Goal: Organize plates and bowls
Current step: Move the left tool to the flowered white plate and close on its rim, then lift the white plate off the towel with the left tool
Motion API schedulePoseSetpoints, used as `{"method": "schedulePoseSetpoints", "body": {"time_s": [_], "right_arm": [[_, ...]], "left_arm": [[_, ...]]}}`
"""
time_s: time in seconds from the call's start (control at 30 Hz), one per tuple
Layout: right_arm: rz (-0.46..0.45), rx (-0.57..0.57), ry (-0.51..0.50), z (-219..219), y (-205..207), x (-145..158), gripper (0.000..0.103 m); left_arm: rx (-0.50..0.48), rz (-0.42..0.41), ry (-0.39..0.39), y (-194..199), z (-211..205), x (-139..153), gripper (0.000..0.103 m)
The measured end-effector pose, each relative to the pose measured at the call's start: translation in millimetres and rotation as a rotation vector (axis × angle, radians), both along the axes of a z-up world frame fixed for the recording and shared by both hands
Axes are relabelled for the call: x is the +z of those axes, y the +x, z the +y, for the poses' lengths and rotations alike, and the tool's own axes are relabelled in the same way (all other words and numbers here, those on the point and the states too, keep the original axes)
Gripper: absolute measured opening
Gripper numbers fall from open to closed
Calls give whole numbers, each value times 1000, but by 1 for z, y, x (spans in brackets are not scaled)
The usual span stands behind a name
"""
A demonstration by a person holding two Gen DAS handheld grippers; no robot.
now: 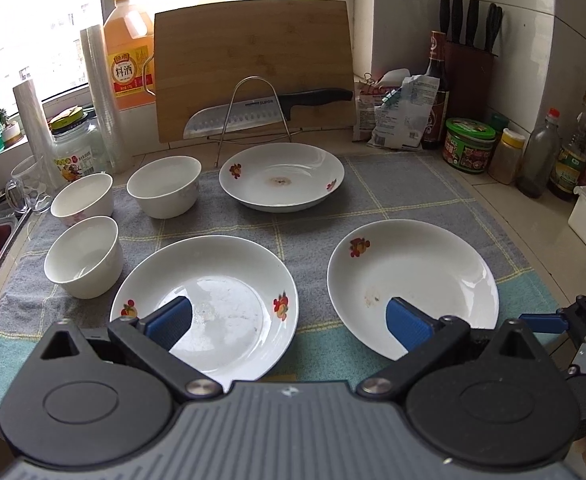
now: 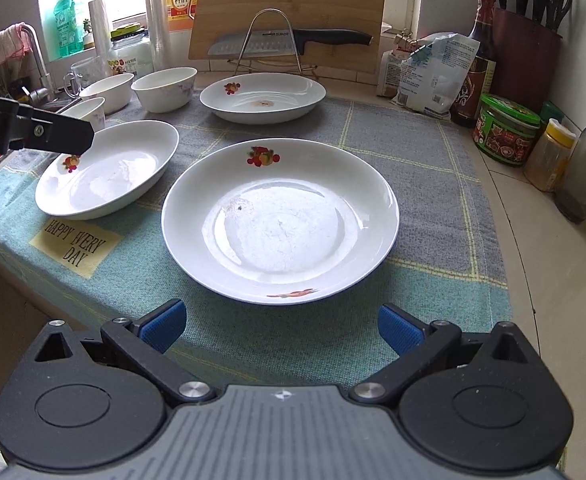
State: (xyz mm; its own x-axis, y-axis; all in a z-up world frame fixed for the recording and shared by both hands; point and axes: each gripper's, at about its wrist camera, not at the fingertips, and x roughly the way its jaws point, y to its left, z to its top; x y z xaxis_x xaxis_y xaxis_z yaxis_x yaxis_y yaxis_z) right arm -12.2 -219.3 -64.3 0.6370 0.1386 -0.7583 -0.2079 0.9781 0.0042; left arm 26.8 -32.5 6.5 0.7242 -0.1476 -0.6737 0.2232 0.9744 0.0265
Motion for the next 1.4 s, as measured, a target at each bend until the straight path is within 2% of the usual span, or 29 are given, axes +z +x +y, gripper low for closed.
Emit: {"method": "schedulePoseSetpoints", "body": {"time_s": [0.33,0.8,1.2,1.4], "right_arm": [[49,-24,-11,-1,16,-26,103],[13,13,-23,0,33,-30,103],[14,4,-22,-1,32,-31,103],[12,-34,-23,2,31,-31,103]], "left_arm": [[-97,48,11,39,-10,-10,102],[-304,118,51,96,-47,-29,102],[-544,288,65,151,-86,-67,102],[-658,401,17,165,-89,-82,102]]}}
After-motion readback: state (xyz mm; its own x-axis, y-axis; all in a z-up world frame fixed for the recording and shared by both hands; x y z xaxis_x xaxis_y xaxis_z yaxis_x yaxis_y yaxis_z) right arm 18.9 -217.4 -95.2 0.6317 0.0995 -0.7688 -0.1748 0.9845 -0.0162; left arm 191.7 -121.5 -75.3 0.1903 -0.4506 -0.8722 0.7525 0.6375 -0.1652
